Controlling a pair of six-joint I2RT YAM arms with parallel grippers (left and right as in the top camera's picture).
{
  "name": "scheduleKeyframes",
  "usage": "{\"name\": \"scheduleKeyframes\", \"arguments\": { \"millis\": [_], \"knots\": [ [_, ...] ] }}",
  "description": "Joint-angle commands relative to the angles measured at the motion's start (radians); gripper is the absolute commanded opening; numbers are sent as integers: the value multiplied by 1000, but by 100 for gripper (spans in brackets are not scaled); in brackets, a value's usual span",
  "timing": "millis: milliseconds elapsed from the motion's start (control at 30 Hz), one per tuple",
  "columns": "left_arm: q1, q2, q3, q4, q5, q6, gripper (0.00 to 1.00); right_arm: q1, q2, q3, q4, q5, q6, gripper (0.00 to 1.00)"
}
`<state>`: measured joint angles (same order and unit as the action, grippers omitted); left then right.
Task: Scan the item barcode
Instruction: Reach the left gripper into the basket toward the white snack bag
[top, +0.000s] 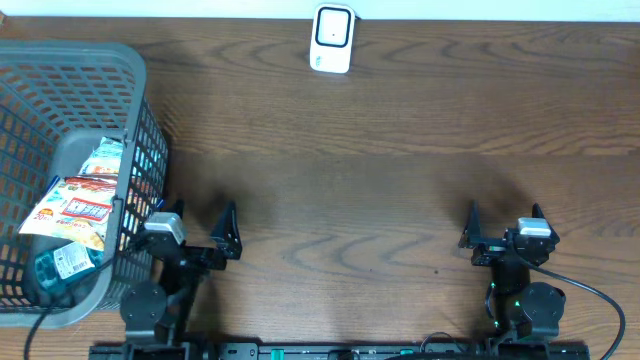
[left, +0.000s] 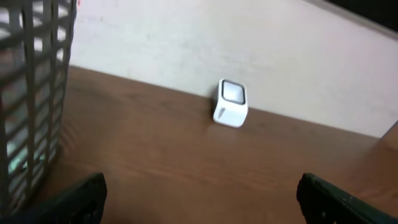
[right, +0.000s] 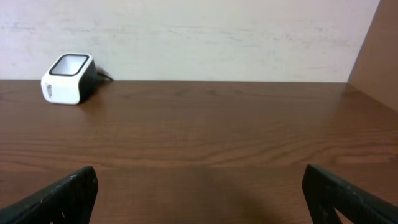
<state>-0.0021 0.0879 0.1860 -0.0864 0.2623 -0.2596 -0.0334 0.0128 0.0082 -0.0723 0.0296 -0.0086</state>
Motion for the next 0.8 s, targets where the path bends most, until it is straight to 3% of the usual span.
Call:
{"name": "scheduleKeyframes", "arguments": {
  "millis": [0, 200, 533, 633, 767],
  "knots": [
    [-2, 95, 113, -3, 19, -31, 98, 9, -6, 0, -6, -3, -8, 99],
    [-2, 301, 333, -108, 18, -61, 98, 9, -6, 0, -6, -3, -8, 99],
    [-2, 635, 888, -527, 31, -31, 98, 9, -6, 0, -6, -3, -8, 99],
    [-1, 653, 919, -643, 39, -28, 98, 9, -6, 0, -6, -3, -8, 99],
    [-1, 663, 915, -644, 40, -28, 98, 9, -6, 0, -6, -3, -8, 99]
  ]
}}
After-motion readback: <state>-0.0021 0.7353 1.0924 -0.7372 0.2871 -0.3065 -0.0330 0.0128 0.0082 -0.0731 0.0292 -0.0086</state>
